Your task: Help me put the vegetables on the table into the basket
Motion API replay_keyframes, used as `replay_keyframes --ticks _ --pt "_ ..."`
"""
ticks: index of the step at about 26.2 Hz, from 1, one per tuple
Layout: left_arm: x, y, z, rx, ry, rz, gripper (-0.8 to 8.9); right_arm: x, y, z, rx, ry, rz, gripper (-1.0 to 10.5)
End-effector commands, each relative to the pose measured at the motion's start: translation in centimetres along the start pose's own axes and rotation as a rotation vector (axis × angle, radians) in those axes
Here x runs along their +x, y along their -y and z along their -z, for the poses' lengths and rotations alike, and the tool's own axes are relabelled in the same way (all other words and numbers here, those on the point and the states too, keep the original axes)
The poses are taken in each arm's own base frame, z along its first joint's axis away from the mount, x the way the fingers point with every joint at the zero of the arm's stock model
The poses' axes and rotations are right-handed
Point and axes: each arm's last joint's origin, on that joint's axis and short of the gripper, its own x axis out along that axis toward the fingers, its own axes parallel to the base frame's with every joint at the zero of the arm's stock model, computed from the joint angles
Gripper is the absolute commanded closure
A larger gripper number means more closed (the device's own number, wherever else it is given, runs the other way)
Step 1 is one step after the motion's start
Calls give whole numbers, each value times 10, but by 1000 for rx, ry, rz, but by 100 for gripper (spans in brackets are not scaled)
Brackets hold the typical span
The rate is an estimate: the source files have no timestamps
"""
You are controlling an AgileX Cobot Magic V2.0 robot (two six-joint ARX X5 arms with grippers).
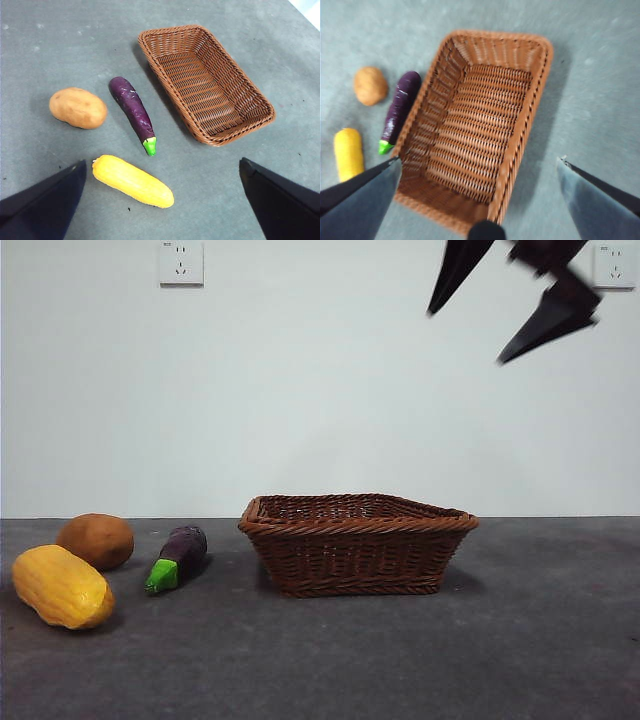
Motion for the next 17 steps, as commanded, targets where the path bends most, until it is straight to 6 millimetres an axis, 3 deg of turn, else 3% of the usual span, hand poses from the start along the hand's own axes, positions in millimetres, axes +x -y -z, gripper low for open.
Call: replay_keyframes --ticks 1,5,9,17 --pt "-1 1 0 -4 5 4 185 35 8 -8 6 -63 13 319" --pt "-1 1 0 -12 5 4 185 89 20 -10 17 -161 32 320" --pt "-1 1 0 -12 5 4 185 132 34 -3 29 -219 43 321" --pt "9 -4 -3 -31 -35 4 185 182 46 14 33 -276 70 398"
